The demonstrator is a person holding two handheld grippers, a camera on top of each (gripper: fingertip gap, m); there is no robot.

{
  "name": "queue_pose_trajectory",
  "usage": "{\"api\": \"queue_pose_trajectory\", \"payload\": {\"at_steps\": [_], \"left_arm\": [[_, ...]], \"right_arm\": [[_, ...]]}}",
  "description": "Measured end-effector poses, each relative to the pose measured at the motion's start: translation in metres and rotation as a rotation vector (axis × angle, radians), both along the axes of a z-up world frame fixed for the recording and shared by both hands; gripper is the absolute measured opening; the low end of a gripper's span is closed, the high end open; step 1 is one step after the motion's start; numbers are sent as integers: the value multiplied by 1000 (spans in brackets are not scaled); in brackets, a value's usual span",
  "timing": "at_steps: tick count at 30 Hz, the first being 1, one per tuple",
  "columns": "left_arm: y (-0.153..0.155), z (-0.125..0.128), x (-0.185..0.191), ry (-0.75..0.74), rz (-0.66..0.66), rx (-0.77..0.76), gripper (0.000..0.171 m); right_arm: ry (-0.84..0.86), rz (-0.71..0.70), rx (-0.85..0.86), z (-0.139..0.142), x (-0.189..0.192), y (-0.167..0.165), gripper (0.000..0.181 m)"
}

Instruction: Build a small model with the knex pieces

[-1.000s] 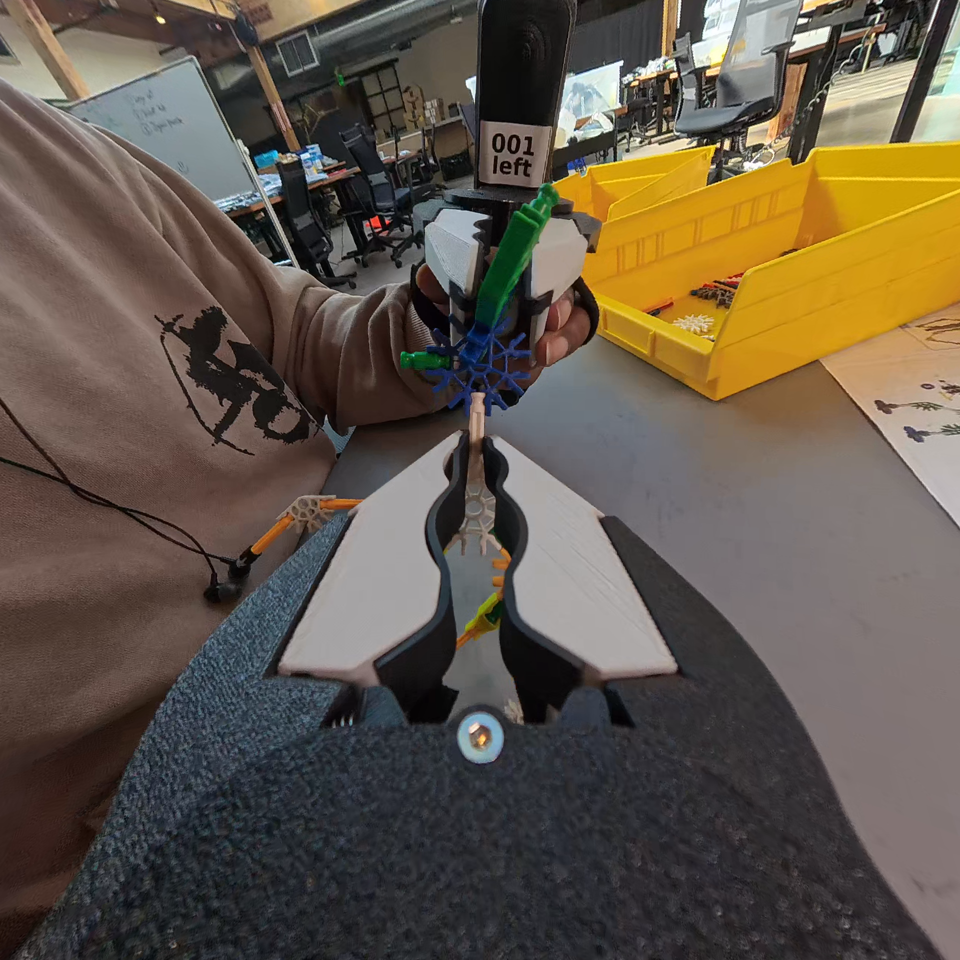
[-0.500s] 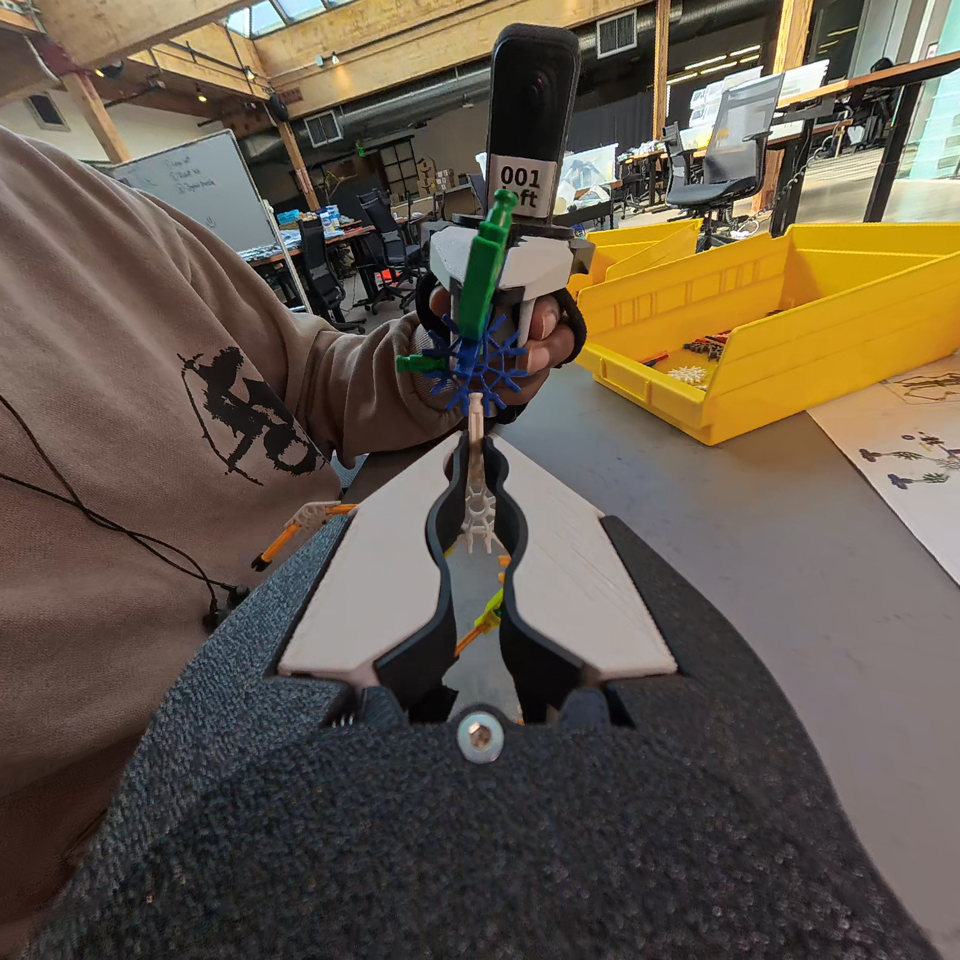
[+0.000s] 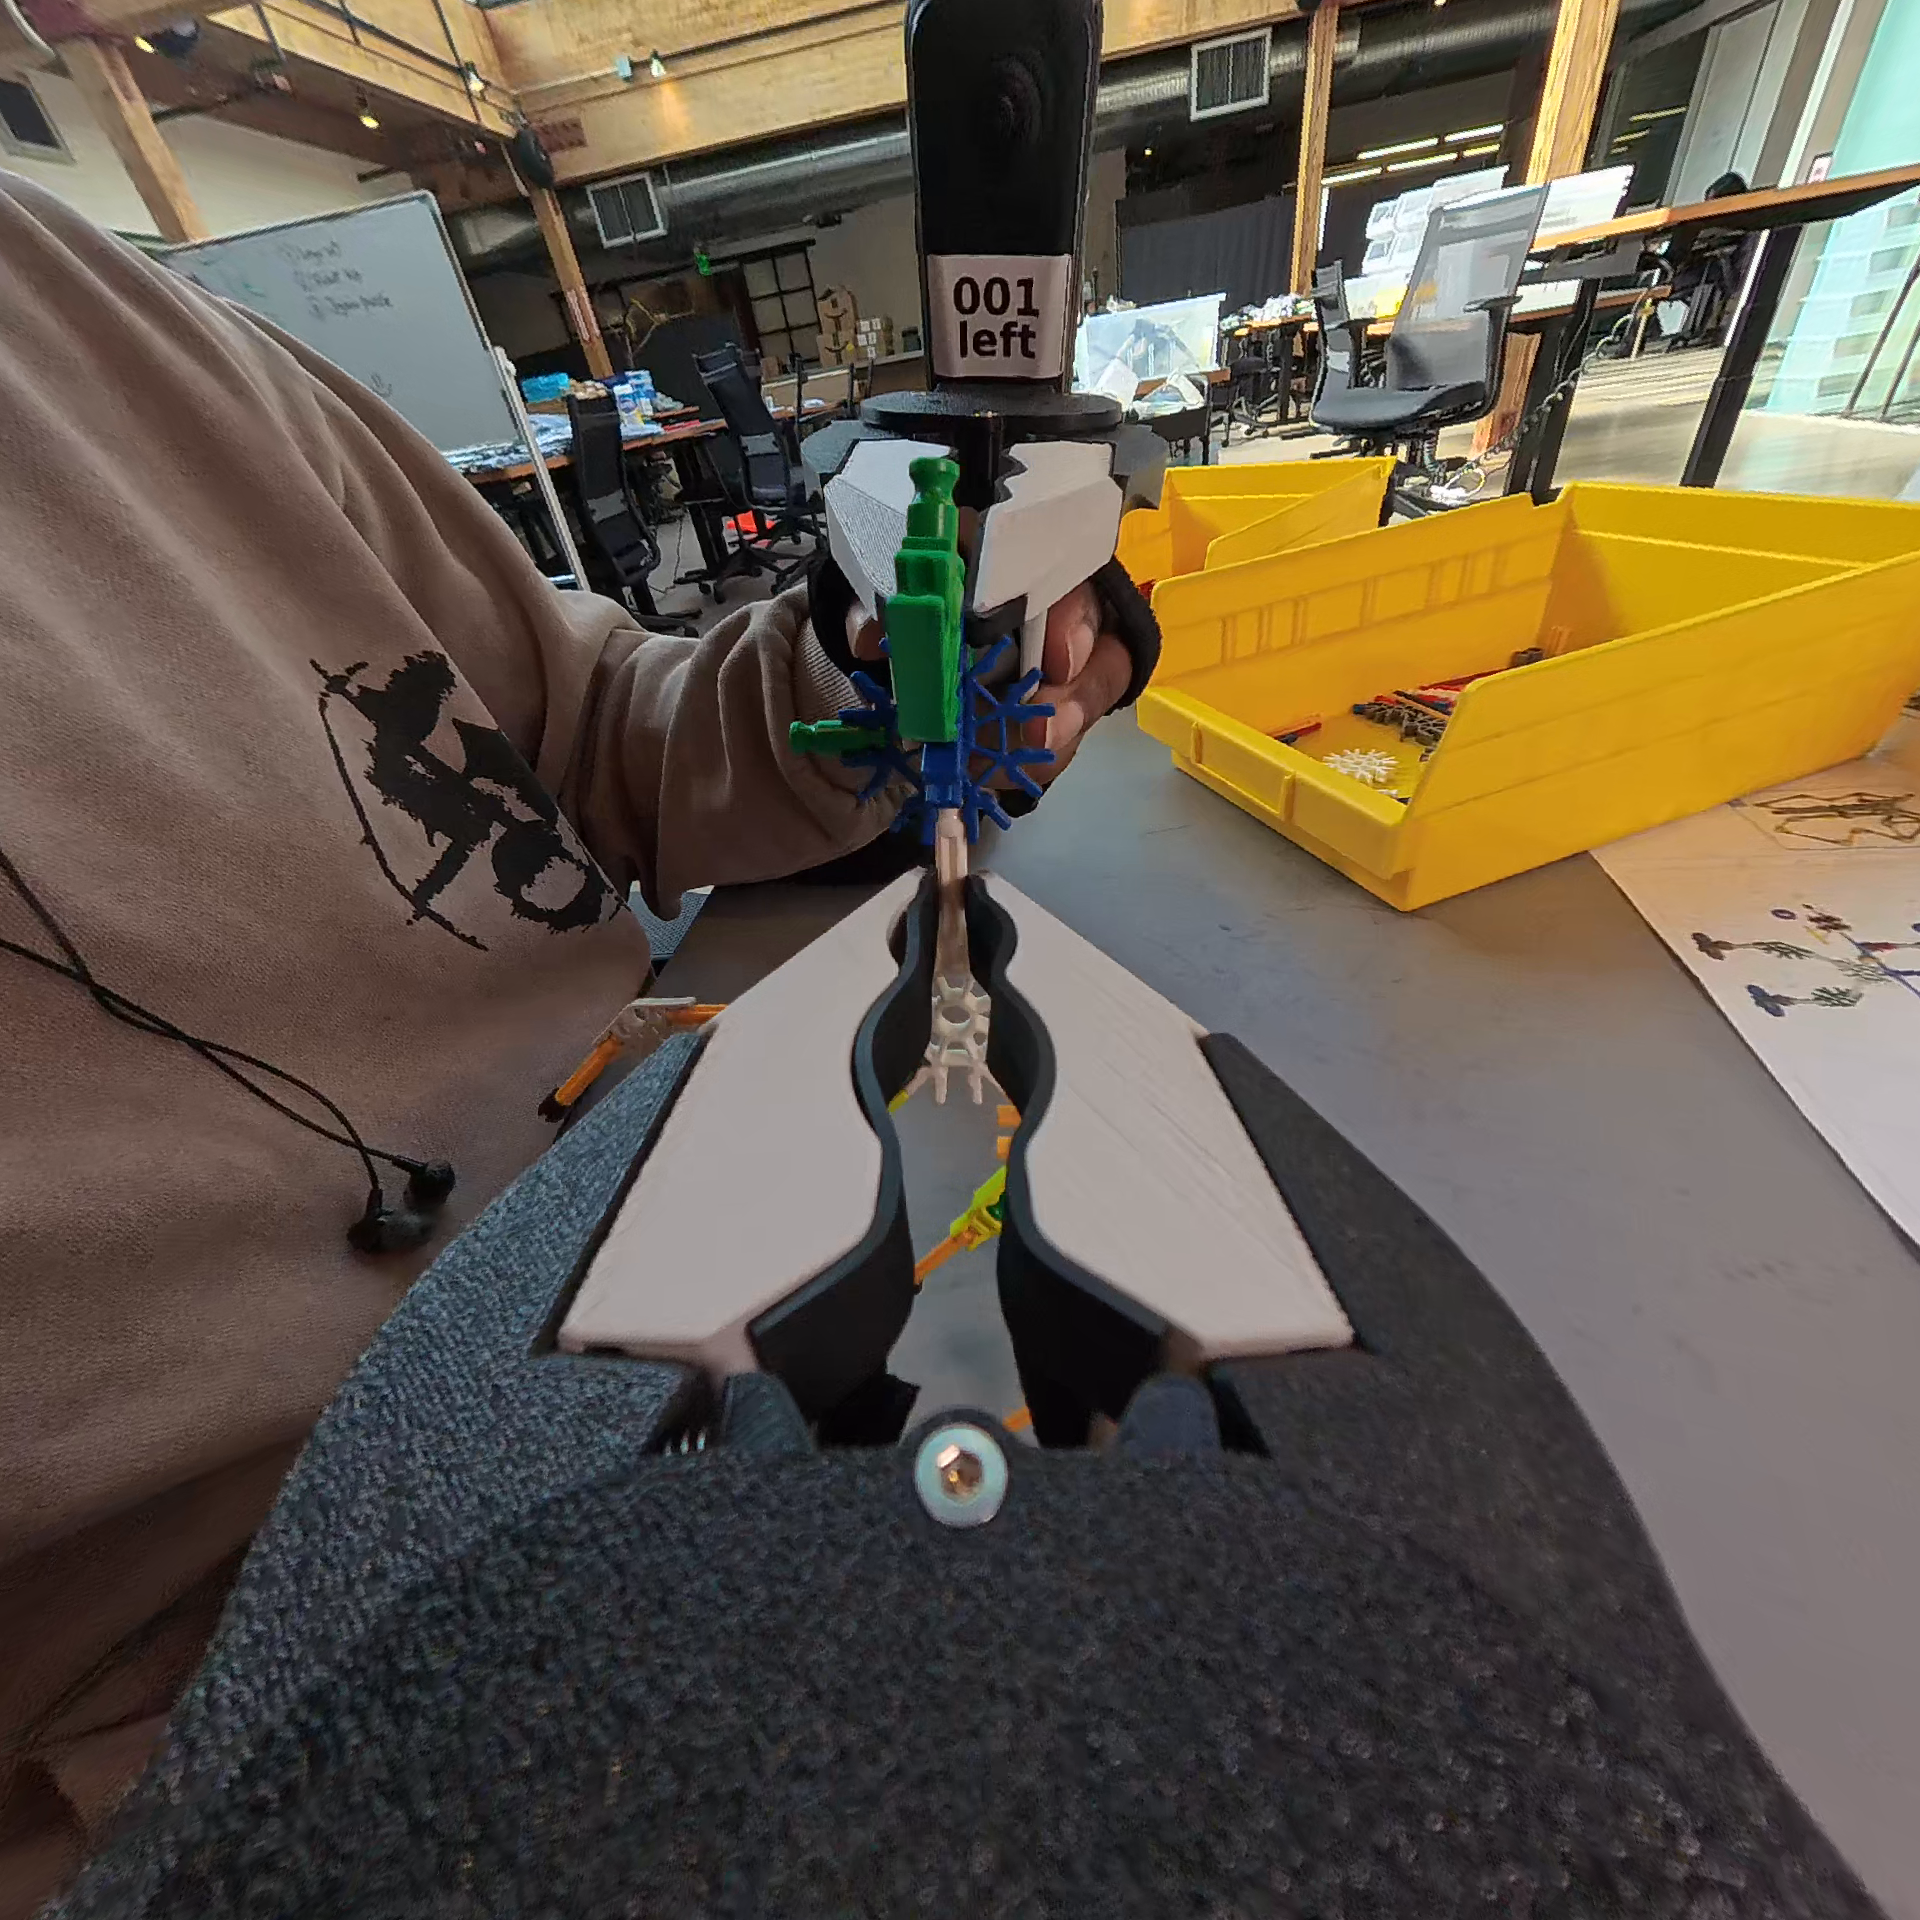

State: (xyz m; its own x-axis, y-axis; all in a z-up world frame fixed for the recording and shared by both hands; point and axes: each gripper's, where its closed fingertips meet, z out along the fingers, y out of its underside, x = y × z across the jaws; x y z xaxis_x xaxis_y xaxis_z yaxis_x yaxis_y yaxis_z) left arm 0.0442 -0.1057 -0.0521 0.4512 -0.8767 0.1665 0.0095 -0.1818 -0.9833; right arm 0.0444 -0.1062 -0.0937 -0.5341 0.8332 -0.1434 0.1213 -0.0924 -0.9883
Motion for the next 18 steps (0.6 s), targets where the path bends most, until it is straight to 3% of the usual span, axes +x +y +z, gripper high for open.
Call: {"api": "queue_pose_trajectory", "payload": {"at_steps": [13, 15, 18], "left_arm": [[-6, 15, -7, -101, -2, 11, 6], [-5, 20, -11, -135, 2, 0, 18], [1, 11, -13, -73, 41, -1, 14]], "right_arm": [[25, -4, 7, 14, 2, -3, 3], [3, -38, 36, 9, 2, 4, 3], [-14, -45, 44, 5, 1, 7, 3]]}}
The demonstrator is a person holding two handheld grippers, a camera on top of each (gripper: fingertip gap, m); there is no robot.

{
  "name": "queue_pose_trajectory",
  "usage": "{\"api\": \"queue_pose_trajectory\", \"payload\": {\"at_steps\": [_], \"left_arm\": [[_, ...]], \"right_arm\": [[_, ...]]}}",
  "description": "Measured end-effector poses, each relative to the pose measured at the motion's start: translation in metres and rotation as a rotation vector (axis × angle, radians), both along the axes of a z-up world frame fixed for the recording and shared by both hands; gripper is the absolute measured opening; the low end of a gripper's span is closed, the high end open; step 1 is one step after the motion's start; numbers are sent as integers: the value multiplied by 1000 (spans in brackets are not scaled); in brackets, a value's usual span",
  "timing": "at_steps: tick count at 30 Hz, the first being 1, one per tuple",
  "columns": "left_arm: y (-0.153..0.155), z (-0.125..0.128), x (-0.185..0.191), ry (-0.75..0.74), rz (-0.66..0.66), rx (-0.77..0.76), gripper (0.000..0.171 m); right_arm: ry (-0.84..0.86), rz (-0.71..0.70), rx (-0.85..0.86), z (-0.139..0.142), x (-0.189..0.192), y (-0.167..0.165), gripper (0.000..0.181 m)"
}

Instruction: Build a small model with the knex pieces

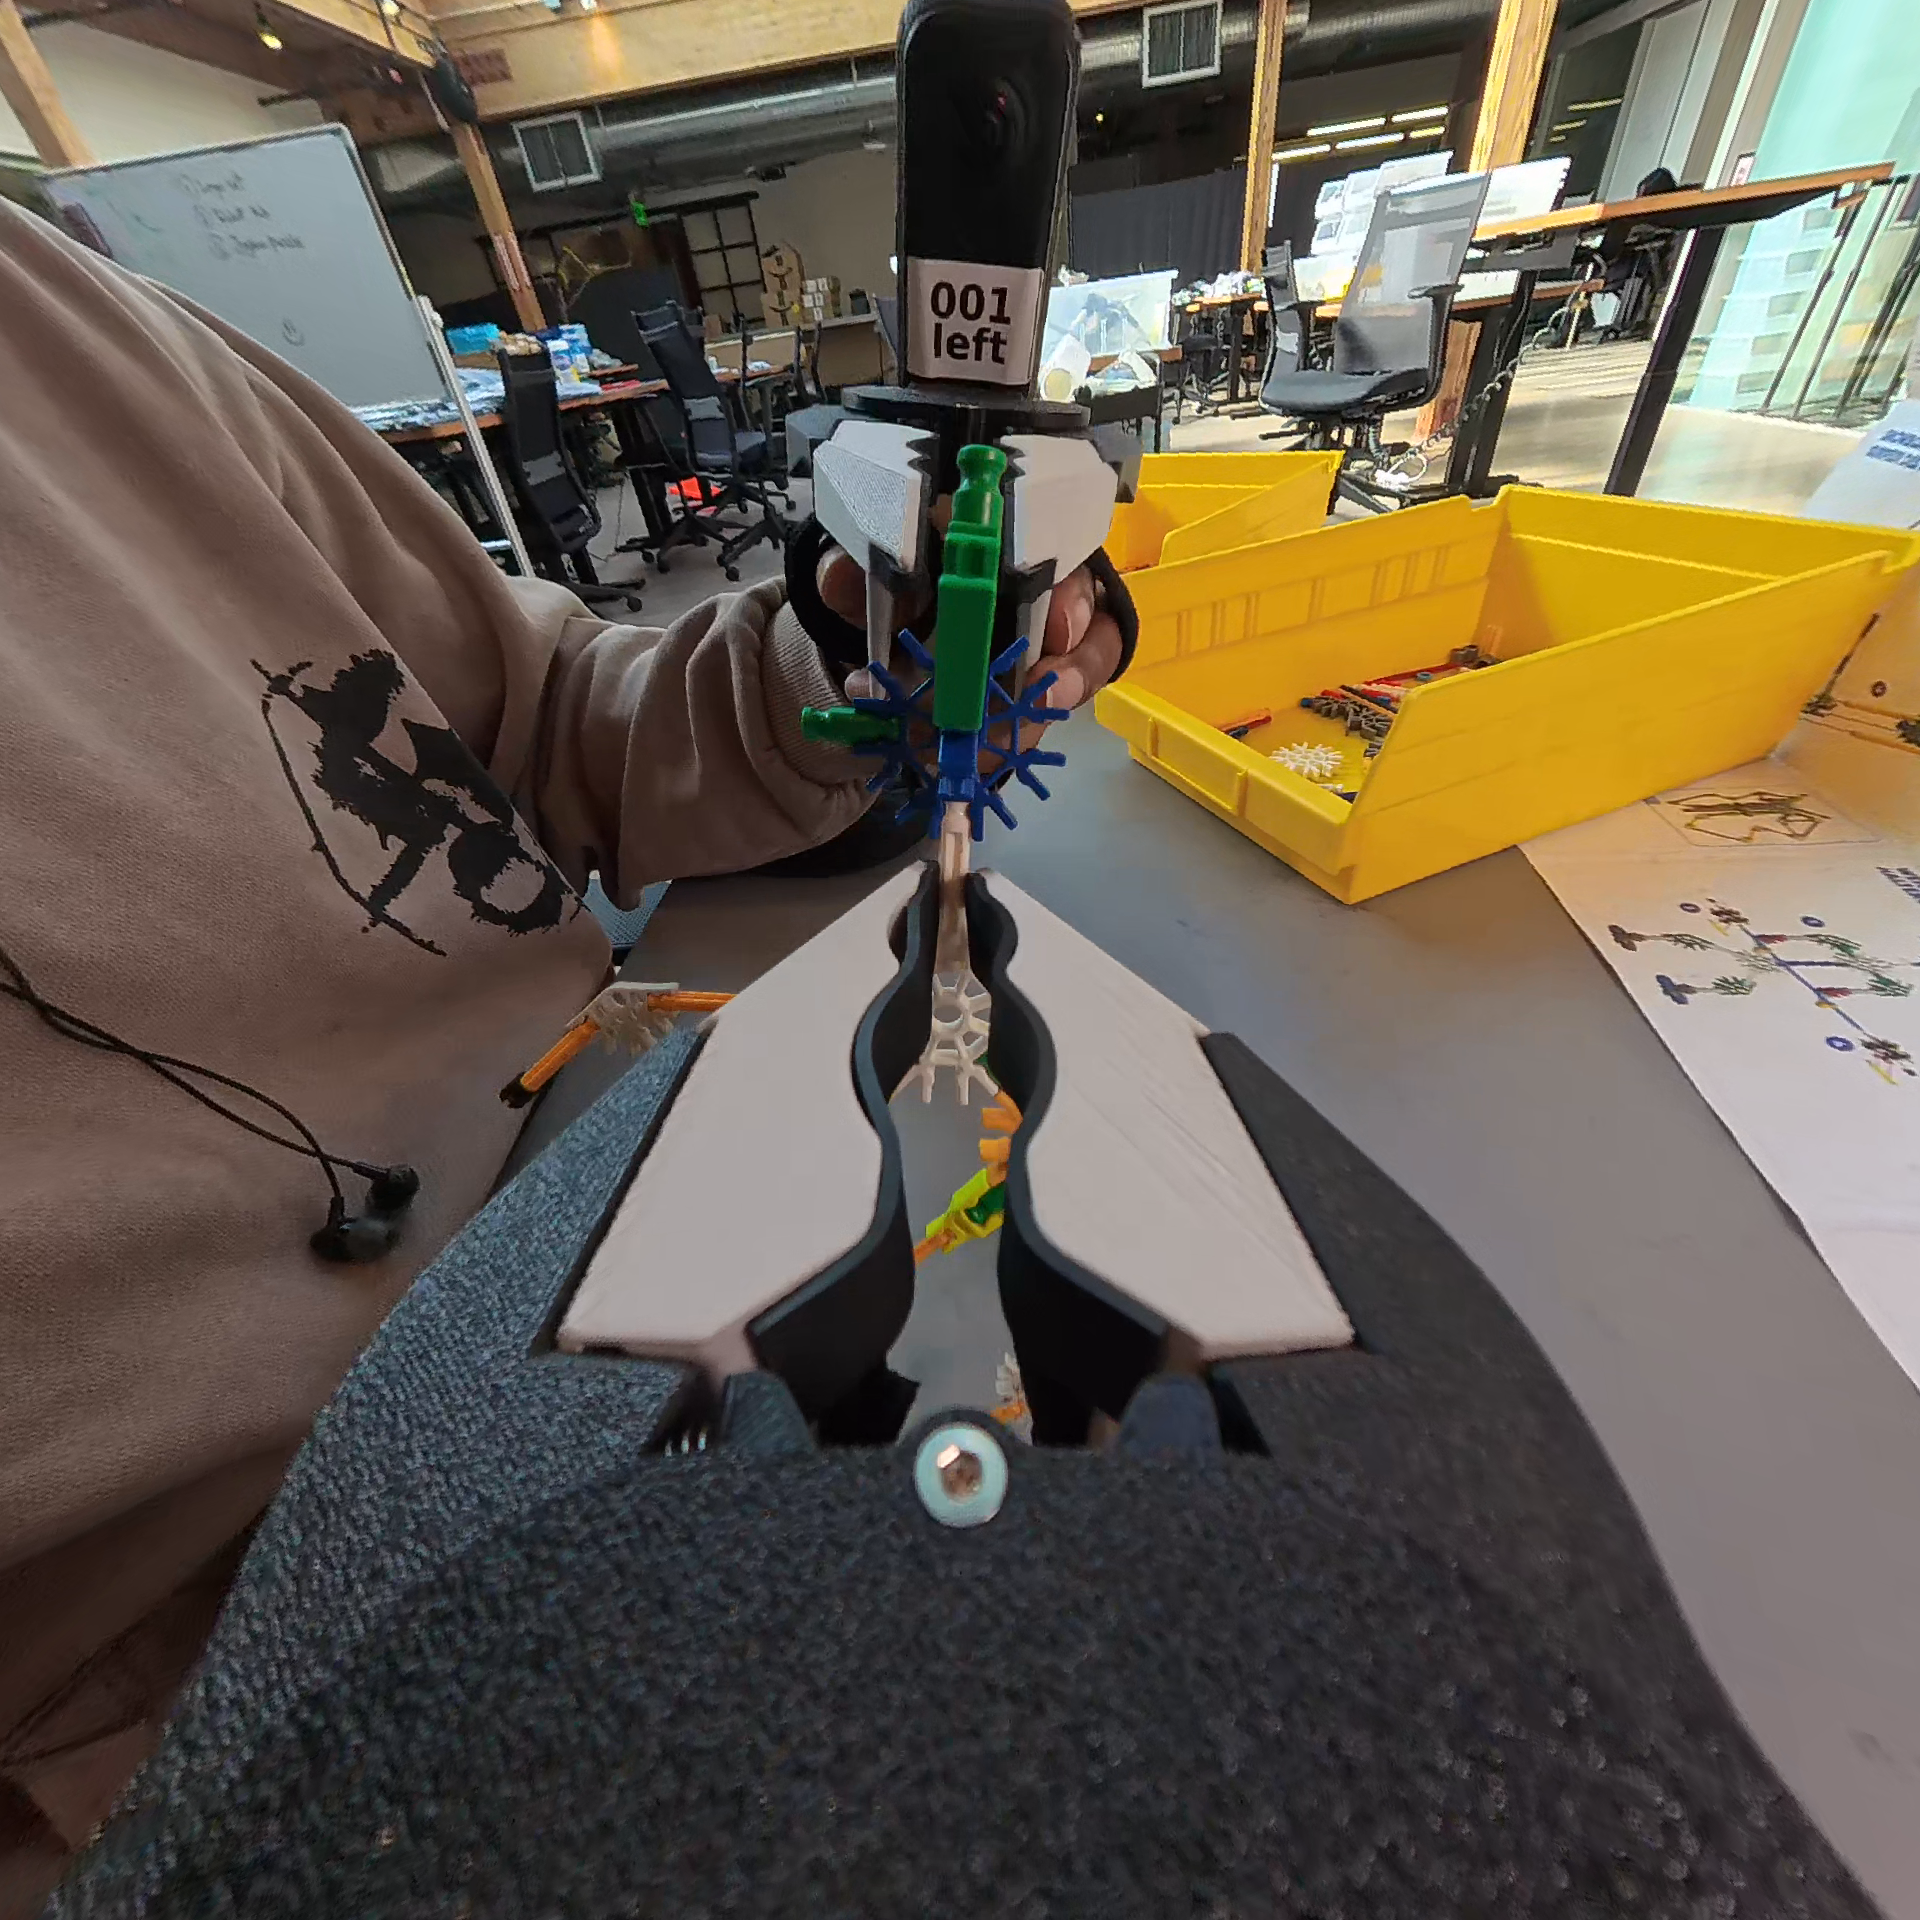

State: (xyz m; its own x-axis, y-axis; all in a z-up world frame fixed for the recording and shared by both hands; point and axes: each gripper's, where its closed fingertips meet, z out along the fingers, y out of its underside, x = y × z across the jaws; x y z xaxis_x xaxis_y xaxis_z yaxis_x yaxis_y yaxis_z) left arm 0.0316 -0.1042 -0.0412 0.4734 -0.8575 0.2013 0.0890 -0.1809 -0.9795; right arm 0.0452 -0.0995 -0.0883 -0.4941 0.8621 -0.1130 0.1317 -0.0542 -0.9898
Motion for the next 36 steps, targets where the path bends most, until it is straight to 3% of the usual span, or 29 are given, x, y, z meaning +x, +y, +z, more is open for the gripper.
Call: {"api": "queue_pose_trajectory", "payload": {"at_steps": [4, 8, 23, 26, 27, 28, 31, 36], "left_arm": [[1, -9, 5, 13, -13, -28, 0], [0, -12, 5, 86, -11, -12, 0], [-3, -11, 6, 92, -40, 12, 0], [23, -8, -16, 88, 131, 40, 0], [30, -5, -24, 78, 185, 66, 3], [34, 2, -31, 44, 223, 92, 20], [43, 10, -46, -65, 298, 74, 24], [51, -38, -25, -75, 250, -119, 24]], "right_arm": [[-34, -6, 67, -10, -2, -3, 3], [-26, -7, 75, -10, -3, -4, 2], [-13, -12, 54, -8, -6, -5, 1], [21, -129, 64, 3, -10, 17, 2], [40, -198, 122, 6, -10, 29, 3], [61, -291, 198, 7, -10, 43, 4], [118, -449, 367, 7, -7, 68, 3], [164, -628, 542, 5, -11, 87, 3]]}}
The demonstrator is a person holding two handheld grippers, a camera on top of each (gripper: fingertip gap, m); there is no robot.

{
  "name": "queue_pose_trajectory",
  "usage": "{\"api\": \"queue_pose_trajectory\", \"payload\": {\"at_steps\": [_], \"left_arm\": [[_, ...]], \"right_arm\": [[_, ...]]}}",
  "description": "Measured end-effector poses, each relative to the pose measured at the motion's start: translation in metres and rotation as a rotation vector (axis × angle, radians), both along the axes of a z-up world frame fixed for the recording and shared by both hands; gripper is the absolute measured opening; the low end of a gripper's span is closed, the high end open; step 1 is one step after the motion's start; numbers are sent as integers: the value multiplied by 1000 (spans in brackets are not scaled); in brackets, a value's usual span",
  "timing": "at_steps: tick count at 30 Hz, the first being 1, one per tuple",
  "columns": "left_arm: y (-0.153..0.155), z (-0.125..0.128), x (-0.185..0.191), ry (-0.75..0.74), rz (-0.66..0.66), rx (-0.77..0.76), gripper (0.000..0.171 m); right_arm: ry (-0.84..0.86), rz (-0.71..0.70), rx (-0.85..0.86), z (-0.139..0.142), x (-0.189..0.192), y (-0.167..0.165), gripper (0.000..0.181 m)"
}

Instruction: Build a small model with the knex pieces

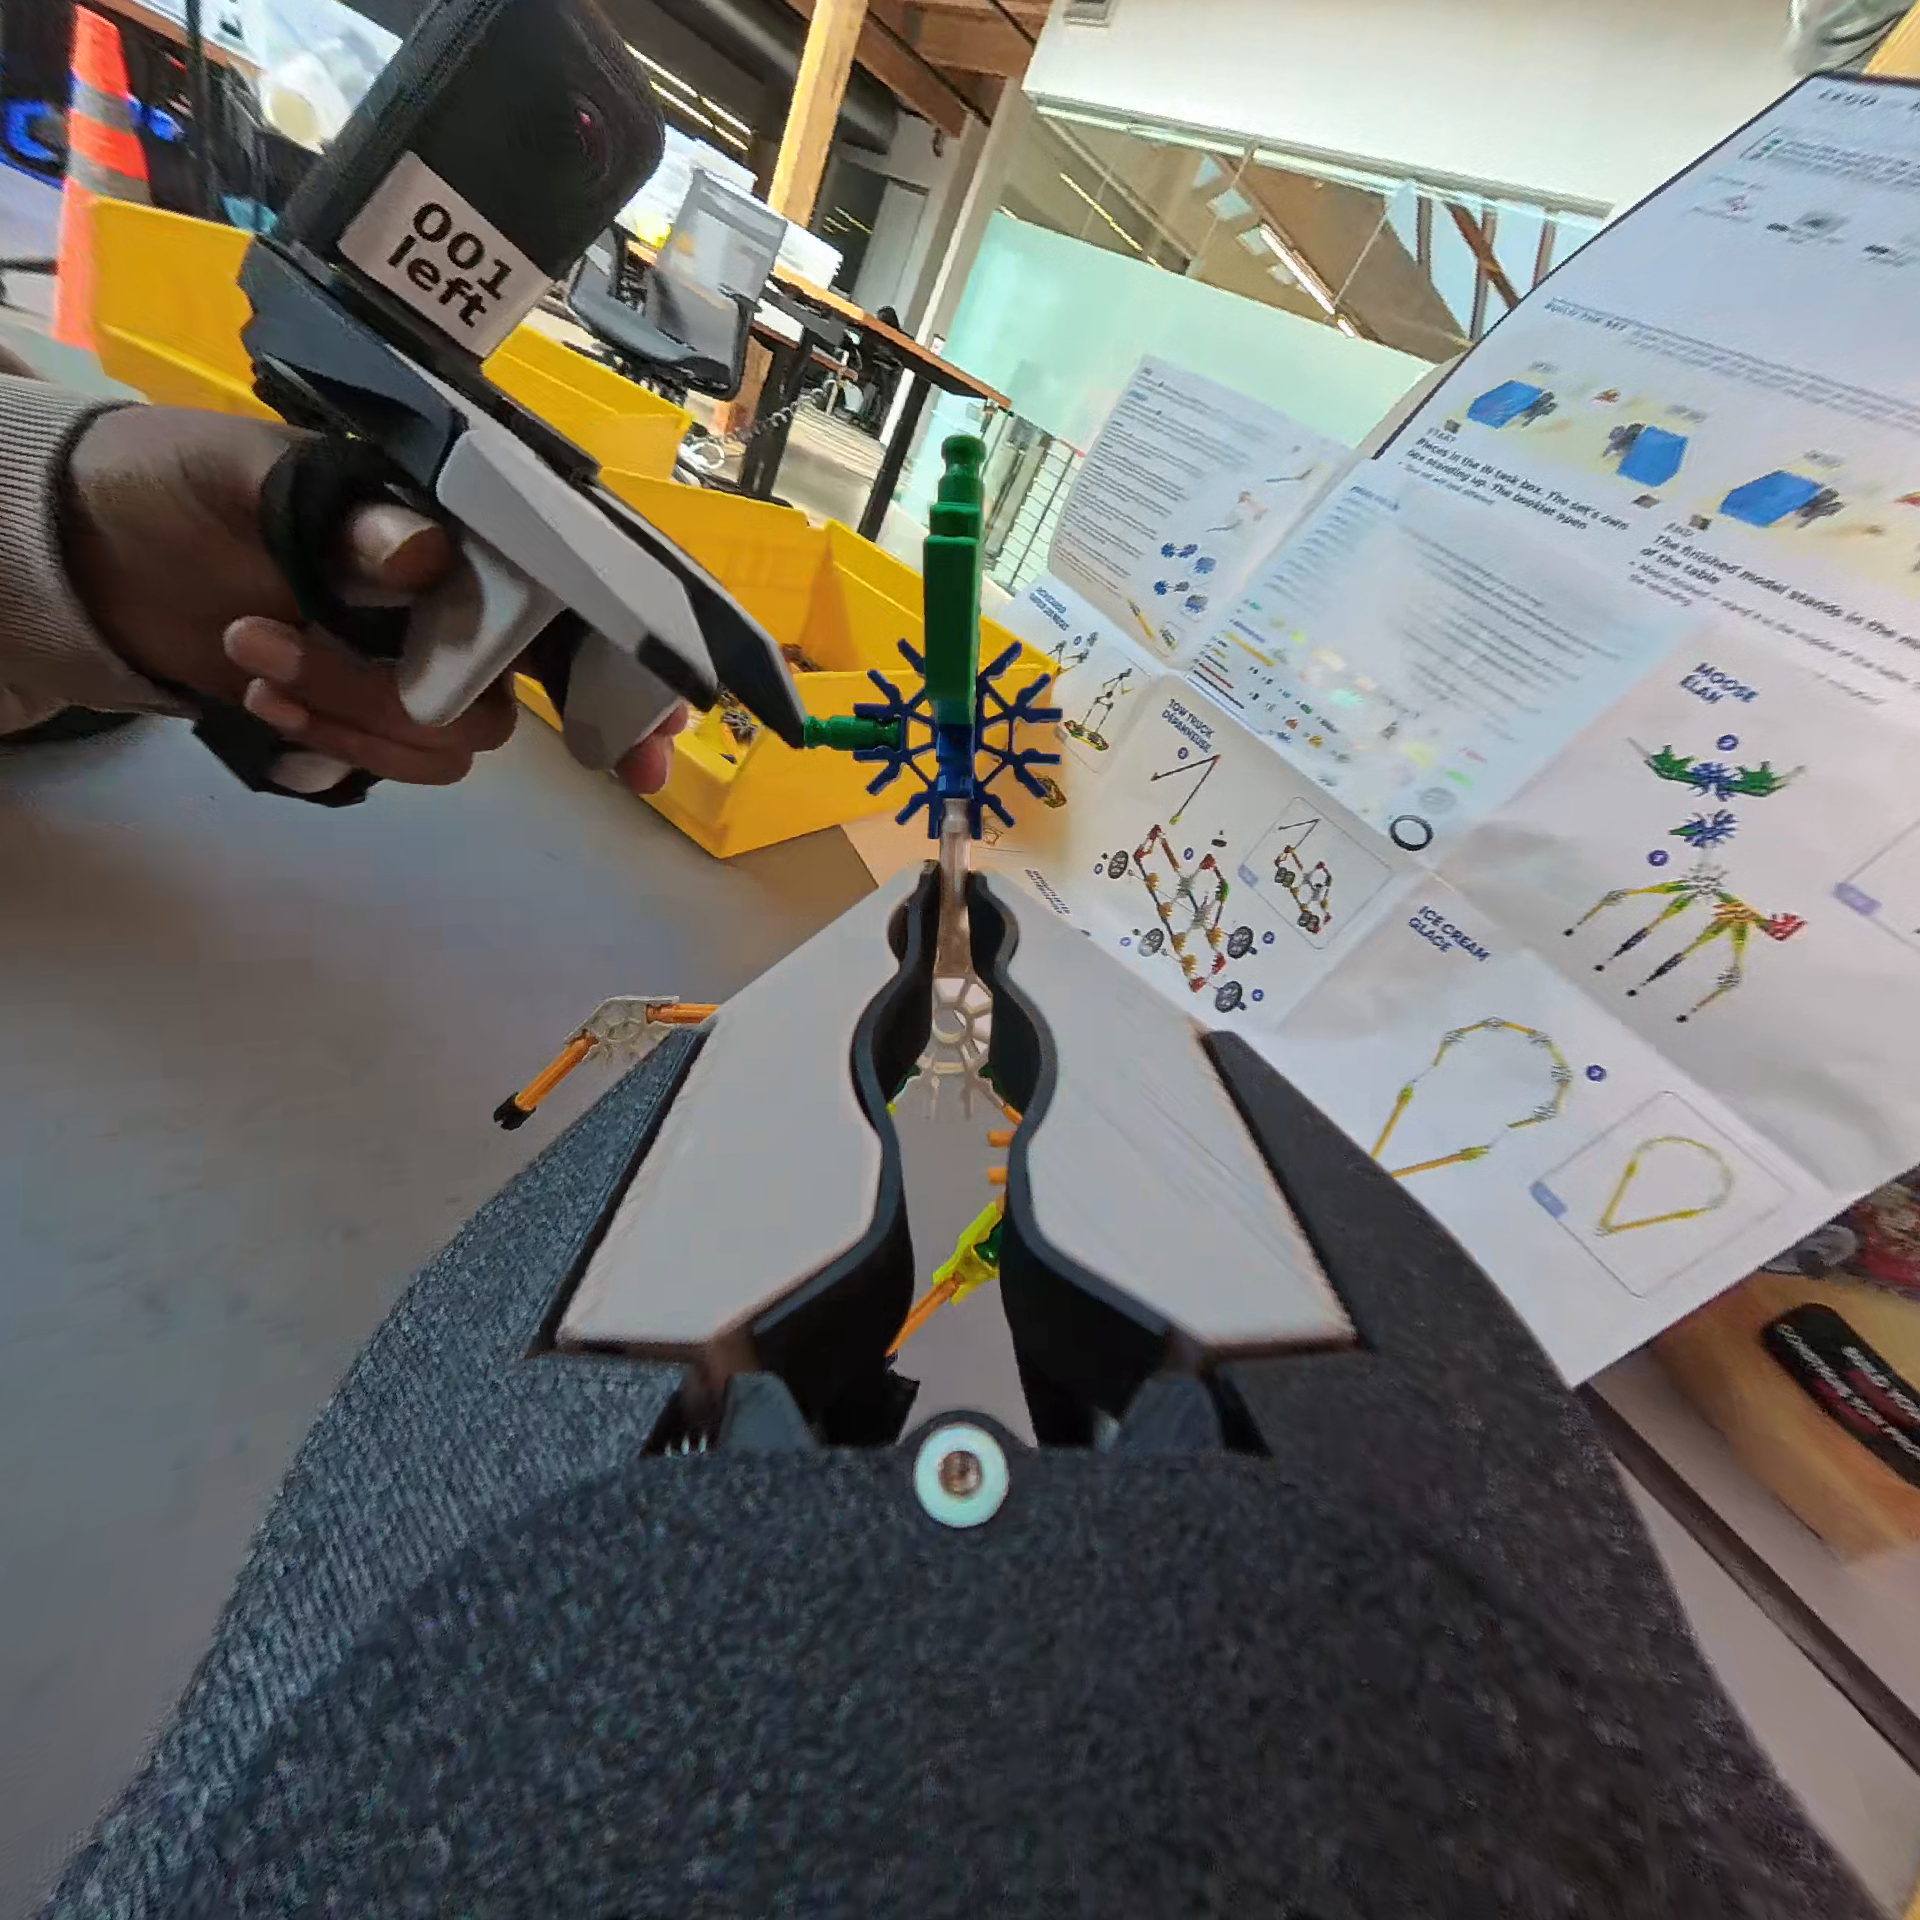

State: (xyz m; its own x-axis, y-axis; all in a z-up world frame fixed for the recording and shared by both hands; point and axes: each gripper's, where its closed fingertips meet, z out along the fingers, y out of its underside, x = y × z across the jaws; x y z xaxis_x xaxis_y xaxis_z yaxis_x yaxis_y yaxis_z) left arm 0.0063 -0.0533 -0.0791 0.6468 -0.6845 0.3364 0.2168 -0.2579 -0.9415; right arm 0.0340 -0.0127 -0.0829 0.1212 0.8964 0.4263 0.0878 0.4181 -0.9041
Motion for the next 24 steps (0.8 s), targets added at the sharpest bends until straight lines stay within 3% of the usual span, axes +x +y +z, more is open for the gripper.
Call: {"api": "queue_pose_trajectory", "payload": {"at_steps": [5, 8, 13, 16, 21, 24], "left_arm": [[15, -14, 14, 61, 70, -10, 23], [18, -14, 14, 105, 99, 8, 7], [21, -21, 8, 207, 185, 53, 5], [23, -22, 1, 282, 244, 108, 5], [21, -30, -7, 346, 244, 131, 5], [20, -38, -7, 368, 236, 117, 5]], "right_arm": [[-28, -73, 170, -12, -9, -5, 3], [-34, -109, 226, -15, -13, -4, 4], [-69, -114, 198, -24, -17, -3, 5], [-140, -111, 204, -28, -12, 0, 30], [-215, -156, 76, -27, 28, 5, 40], [-321, -221, -24, -55, 57, 14, 39]]}}
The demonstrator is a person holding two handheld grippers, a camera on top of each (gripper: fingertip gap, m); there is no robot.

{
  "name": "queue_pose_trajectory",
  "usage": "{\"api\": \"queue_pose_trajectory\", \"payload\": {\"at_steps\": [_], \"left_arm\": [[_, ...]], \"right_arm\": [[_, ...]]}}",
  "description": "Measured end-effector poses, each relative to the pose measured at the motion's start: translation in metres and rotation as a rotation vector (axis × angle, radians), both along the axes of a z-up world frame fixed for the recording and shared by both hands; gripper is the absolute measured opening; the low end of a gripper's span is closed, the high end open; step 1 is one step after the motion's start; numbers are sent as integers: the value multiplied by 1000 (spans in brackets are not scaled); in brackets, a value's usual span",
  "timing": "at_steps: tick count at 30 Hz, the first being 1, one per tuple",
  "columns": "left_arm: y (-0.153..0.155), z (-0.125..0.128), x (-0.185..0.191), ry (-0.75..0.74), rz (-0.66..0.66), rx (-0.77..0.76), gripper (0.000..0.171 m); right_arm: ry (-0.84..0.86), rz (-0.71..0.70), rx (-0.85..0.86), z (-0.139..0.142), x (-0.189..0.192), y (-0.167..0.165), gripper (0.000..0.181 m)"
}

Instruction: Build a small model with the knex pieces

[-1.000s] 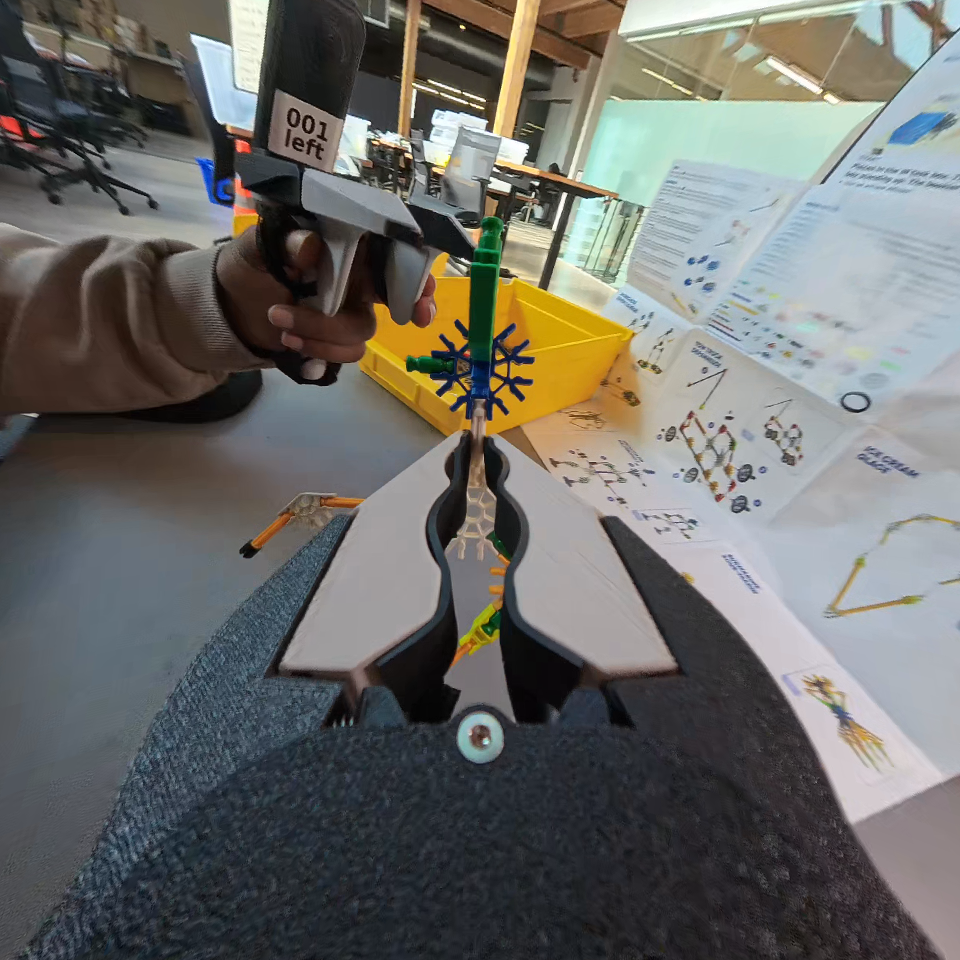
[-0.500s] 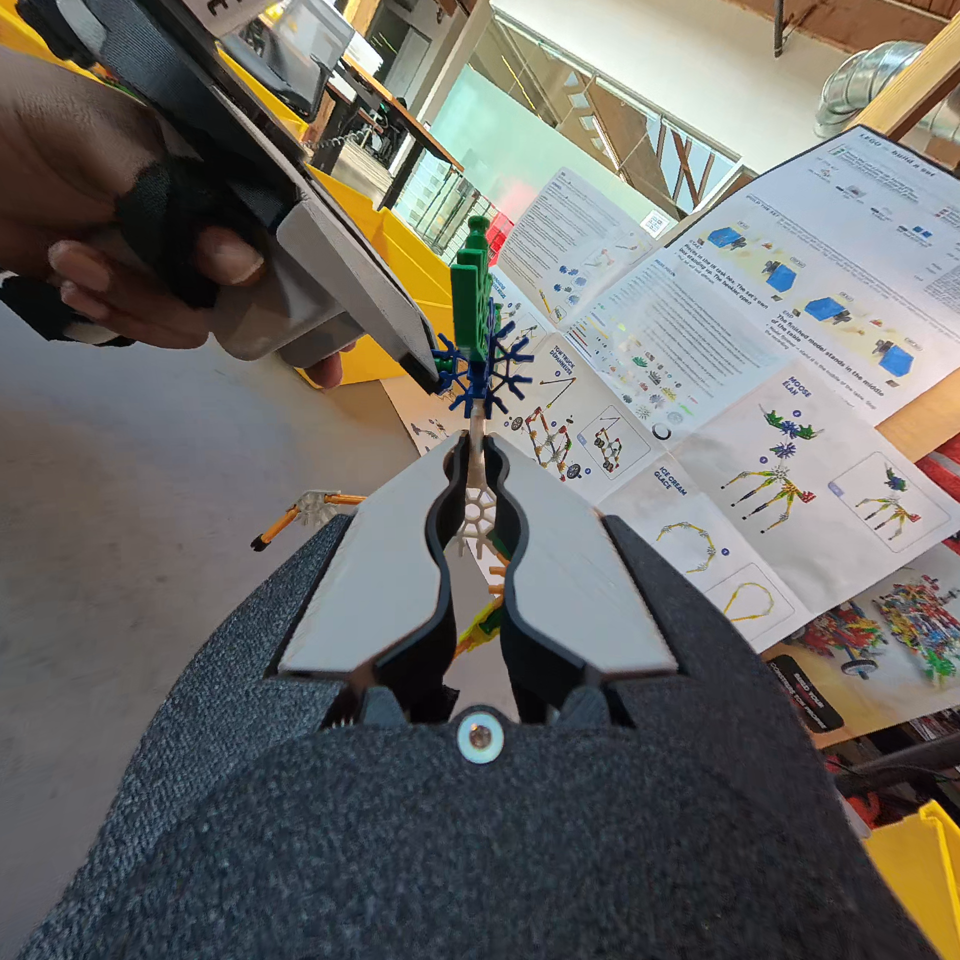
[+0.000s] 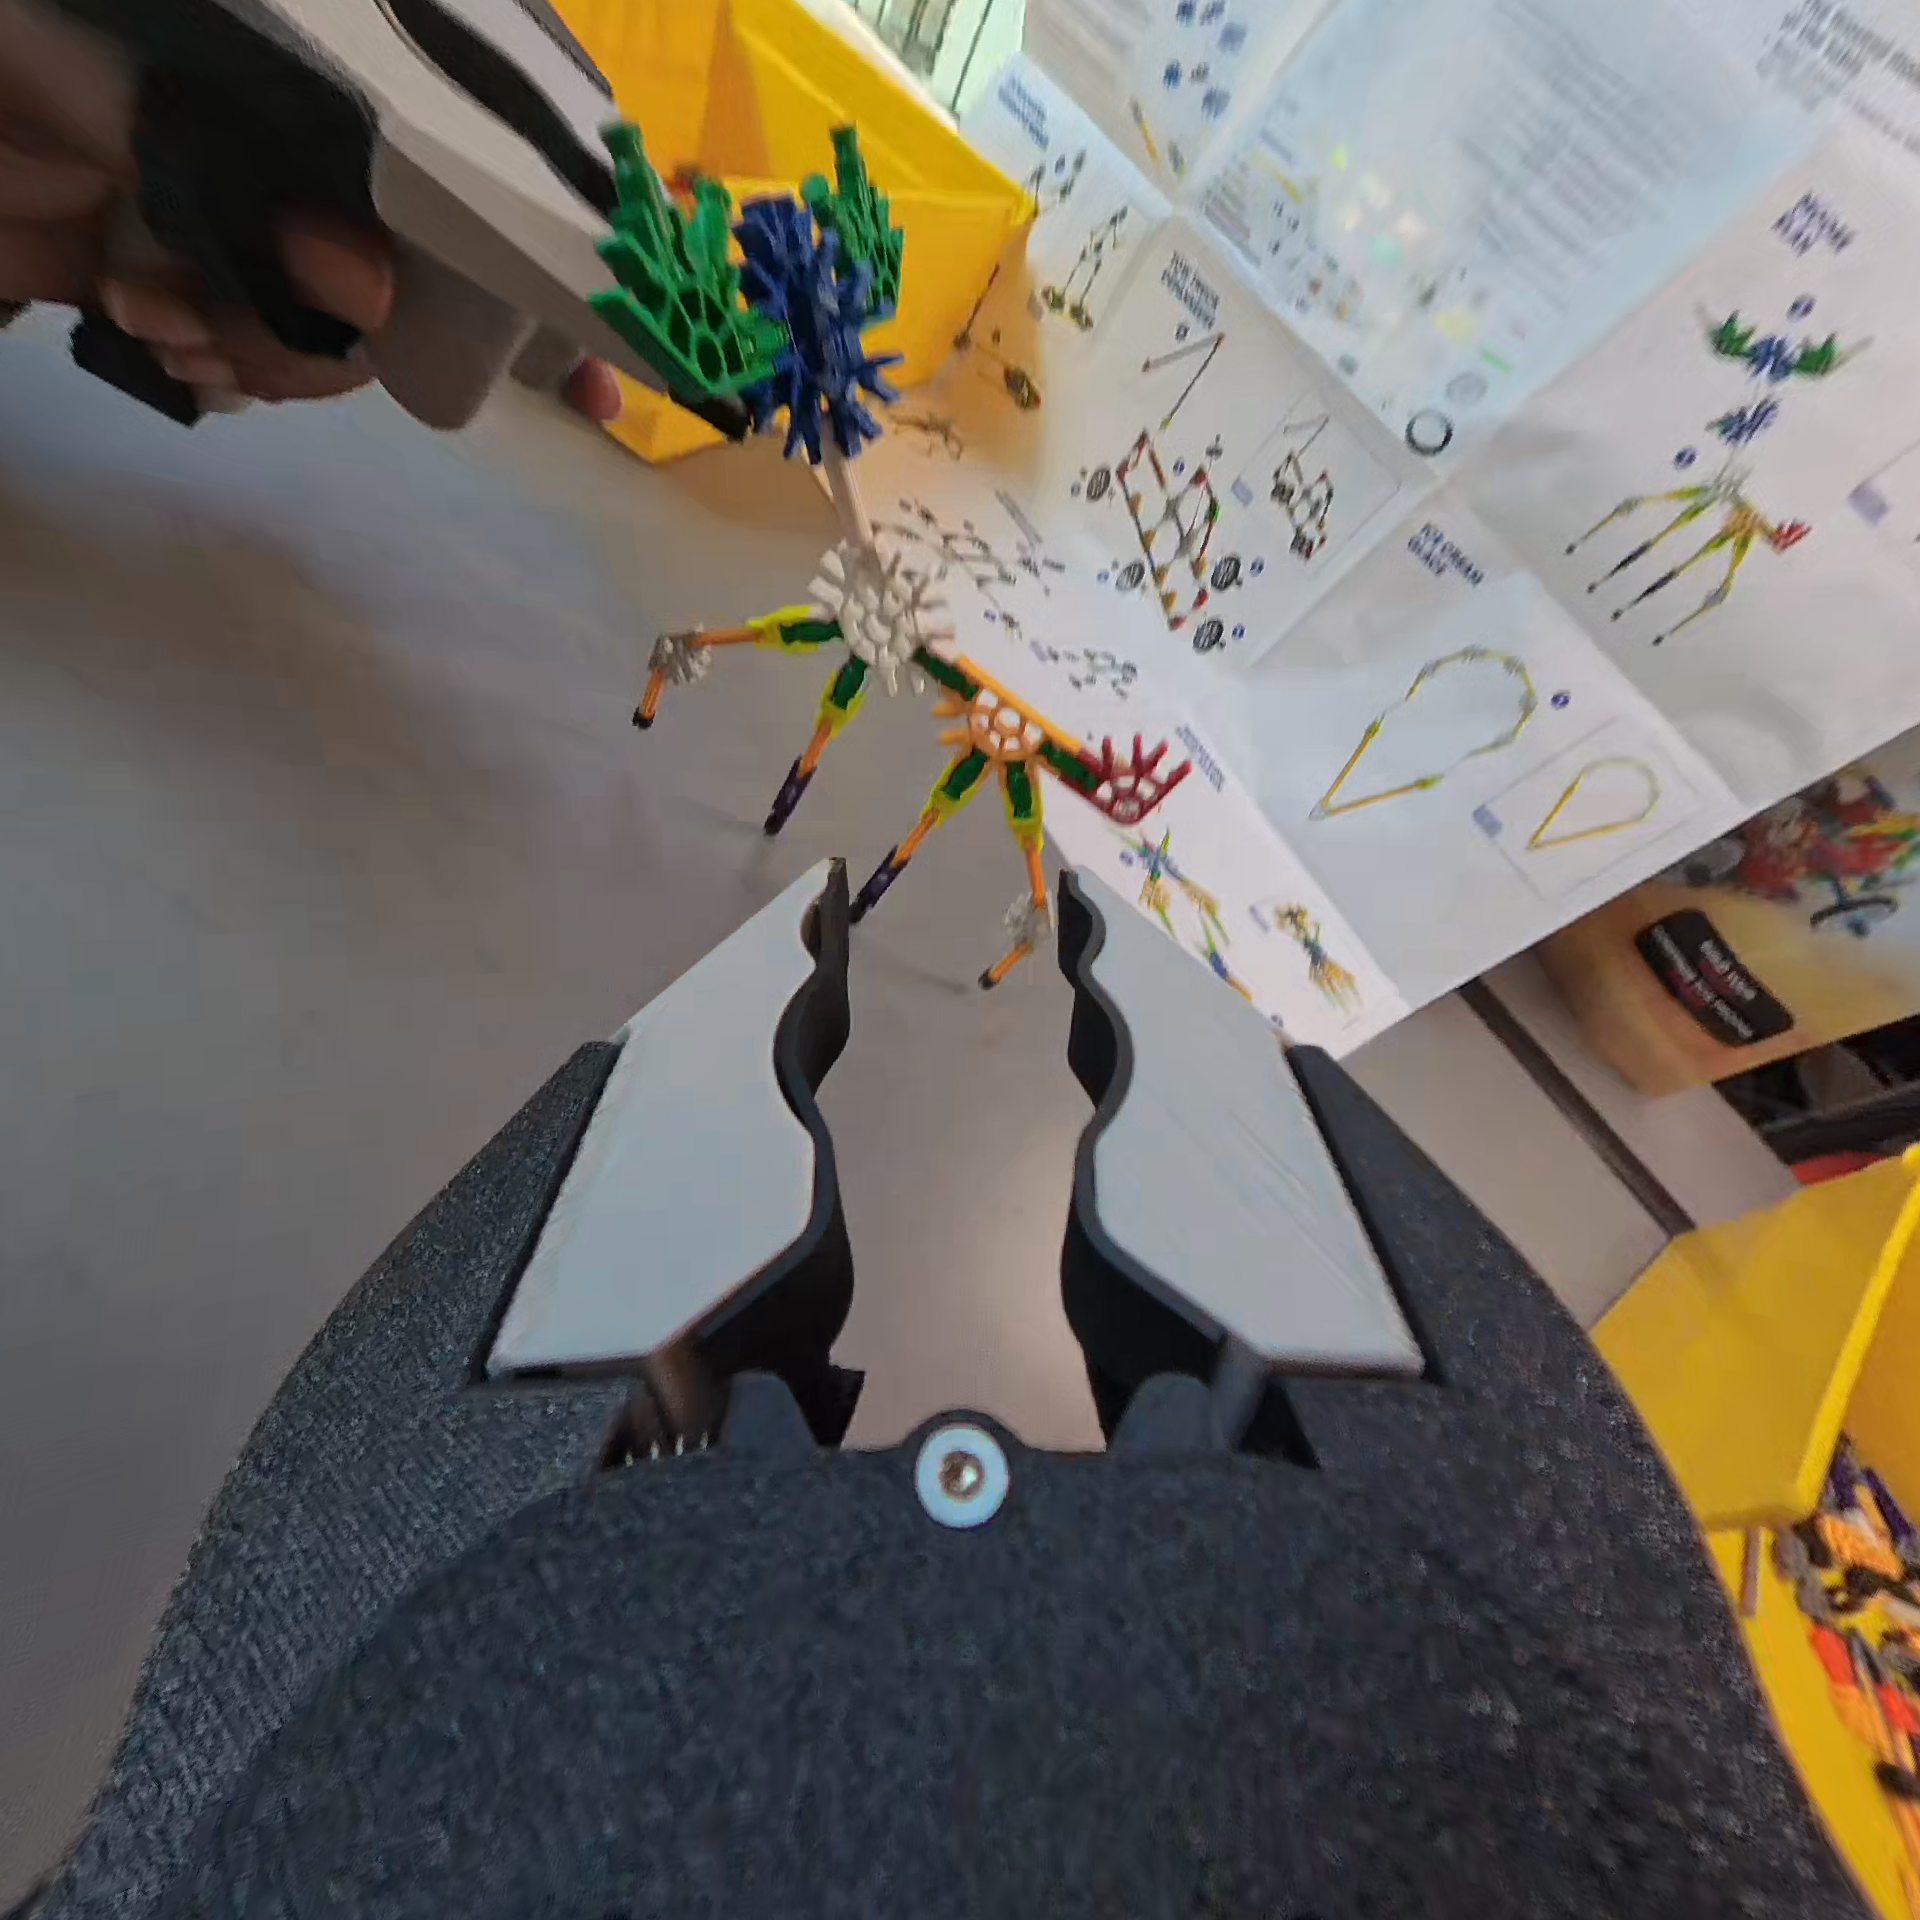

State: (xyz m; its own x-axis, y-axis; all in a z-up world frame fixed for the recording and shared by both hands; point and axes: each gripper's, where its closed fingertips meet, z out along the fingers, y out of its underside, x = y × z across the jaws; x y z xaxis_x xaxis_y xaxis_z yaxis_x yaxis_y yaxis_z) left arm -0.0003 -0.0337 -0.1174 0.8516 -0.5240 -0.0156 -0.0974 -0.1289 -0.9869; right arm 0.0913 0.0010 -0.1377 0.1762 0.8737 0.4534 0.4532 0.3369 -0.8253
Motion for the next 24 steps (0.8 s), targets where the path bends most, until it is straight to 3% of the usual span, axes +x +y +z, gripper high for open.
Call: {"api": "queue_pose_trajectory", "payload": {"at_steps": [3, 9, 13, 17, 19, 24], "left_arm": [[1, -8, 2, 18, -5, -21, 6], [1, -9, -1, 5, 27, -42, 6], [1, -7, 0, -1, 27, -39, 6], [1, -6, 1, 1, 24, -33, 6], [0, -5, 2, -6, 11, -31, 6], [-7, -19, 4, -41, -111, -153, 34]], "right_arm": [[-101, 26, -84, -29, 13, 6, 37], [-34, 57, -185, -37, 1, 50, 32], [-94, 50, -136, -43, -24, 68, 39], [-155, 79, -68, -56, -47, 68, 12], [-155, 69, -25, -56, -51, 70, 12], [-115, 71, 0, -50, -49, 70, 10]]}}
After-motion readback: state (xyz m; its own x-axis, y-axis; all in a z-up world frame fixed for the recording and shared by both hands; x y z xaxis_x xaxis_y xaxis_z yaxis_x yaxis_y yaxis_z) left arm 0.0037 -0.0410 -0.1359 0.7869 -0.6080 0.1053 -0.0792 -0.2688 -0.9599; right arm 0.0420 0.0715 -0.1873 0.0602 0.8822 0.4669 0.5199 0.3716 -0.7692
